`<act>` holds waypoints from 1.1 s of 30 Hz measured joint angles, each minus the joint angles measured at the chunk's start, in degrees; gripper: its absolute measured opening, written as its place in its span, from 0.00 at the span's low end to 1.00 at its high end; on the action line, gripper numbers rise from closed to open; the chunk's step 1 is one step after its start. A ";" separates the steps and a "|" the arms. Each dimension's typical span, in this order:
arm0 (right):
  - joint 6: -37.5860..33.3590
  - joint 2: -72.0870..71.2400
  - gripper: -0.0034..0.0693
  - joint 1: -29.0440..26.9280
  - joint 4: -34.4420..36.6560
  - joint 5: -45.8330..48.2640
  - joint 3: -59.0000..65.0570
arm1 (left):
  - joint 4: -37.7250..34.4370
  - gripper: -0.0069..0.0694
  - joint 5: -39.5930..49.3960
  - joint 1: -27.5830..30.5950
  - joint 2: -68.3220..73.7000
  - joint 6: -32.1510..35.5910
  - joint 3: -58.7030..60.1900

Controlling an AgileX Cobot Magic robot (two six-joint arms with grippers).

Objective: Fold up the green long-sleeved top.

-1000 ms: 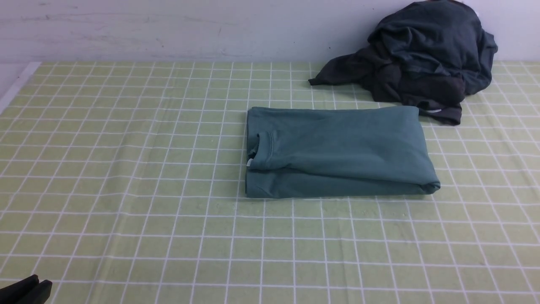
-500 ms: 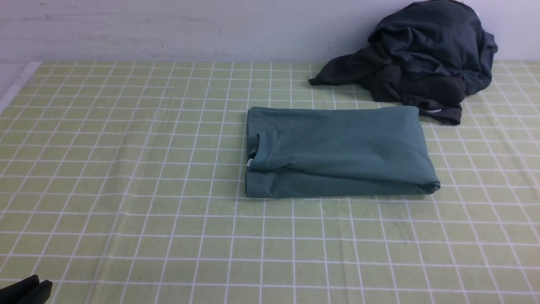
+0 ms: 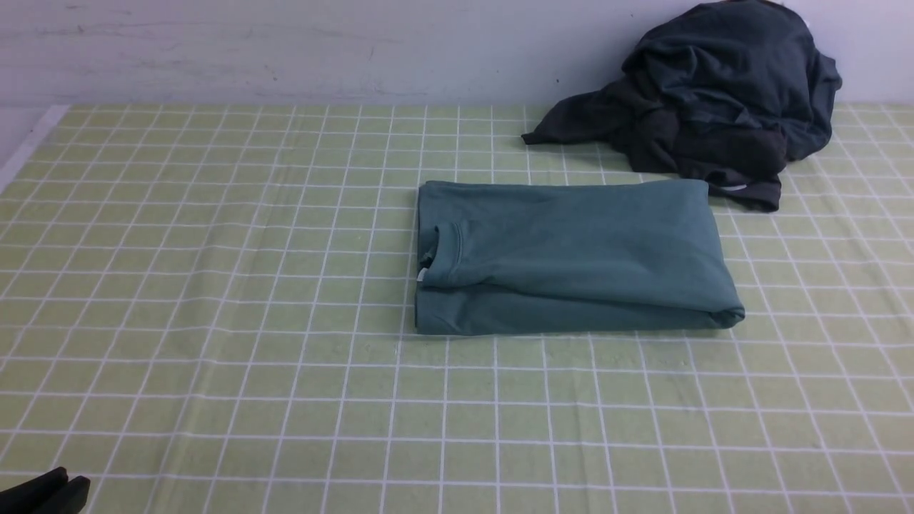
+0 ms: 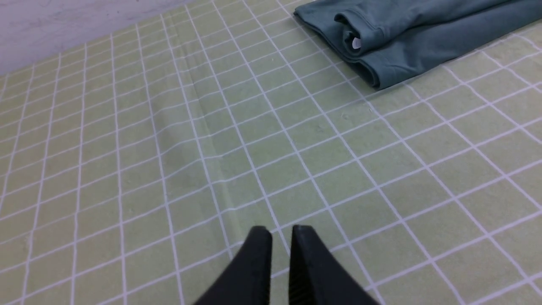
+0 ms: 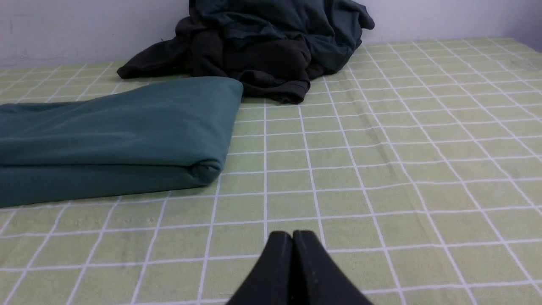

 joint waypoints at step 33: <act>0.06 -0.05 0.04 0.00 0.01 0.13 0.00 | 19.27 0.16 -13.24 -2.38 -9.99 -20.99 16.50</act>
